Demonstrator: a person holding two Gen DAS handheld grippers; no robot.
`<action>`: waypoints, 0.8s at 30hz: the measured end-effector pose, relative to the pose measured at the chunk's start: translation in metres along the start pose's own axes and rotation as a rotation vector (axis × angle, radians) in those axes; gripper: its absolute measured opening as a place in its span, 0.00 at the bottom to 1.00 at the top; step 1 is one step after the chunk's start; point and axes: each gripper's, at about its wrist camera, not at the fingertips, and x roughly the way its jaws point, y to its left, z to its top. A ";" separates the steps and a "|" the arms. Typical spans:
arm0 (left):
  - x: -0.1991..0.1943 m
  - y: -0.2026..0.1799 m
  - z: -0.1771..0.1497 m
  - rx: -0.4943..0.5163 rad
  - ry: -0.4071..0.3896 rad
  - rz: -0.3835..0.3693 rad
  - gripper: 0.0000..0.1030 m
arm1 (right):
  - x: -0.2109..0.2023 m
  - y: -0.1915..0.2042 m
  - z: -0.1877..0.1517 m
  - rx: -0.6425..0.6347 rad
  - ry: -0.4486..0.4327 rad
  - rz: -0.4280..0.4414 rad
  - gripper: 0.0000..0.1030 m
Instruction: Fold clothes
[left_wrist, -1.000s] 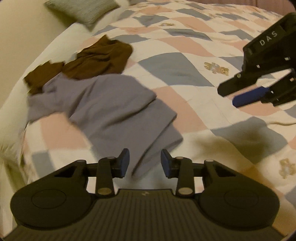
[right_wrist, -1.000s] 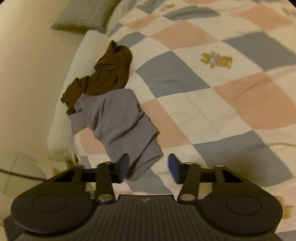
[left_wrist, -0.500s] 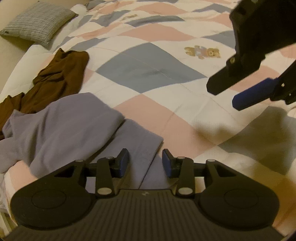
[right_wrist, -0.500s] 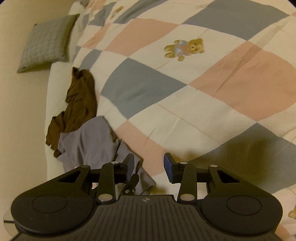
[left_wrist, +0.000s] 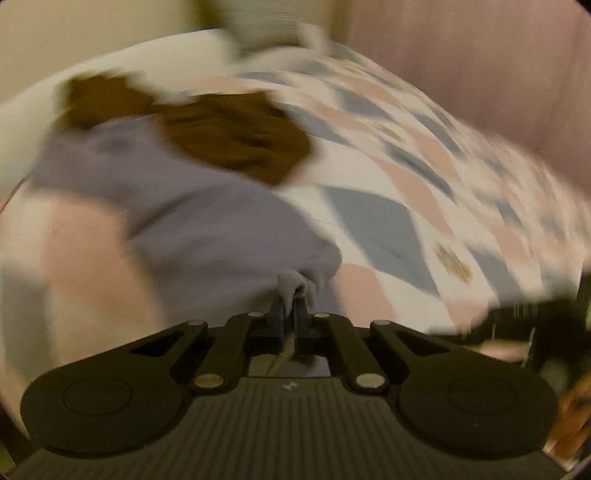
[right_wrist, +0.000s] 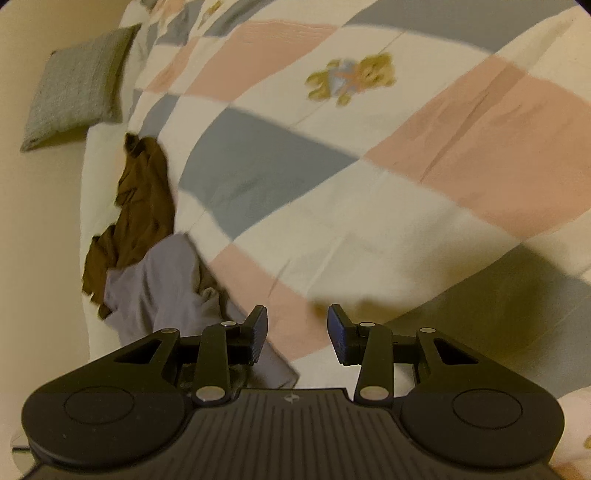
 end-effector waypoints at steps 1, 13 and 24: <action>-0.004 0.018 -0.002 -0.057 0.009 0.011 0.03 | 0.004 0.001 -0.003 -0.010 0.019 0.014 0.40; 0.049 0.052 -0.016 -0.160 0.140 -0.121 0.11 | 0.084 -0.002 -0.054 0.038 0.114 0.107 0.52; -0.019 0.038 -0.004 -0.133 -0.032 -0.034 0.03 | 0.070 0.007 -0.053 0.084 0.030 0.093 0.09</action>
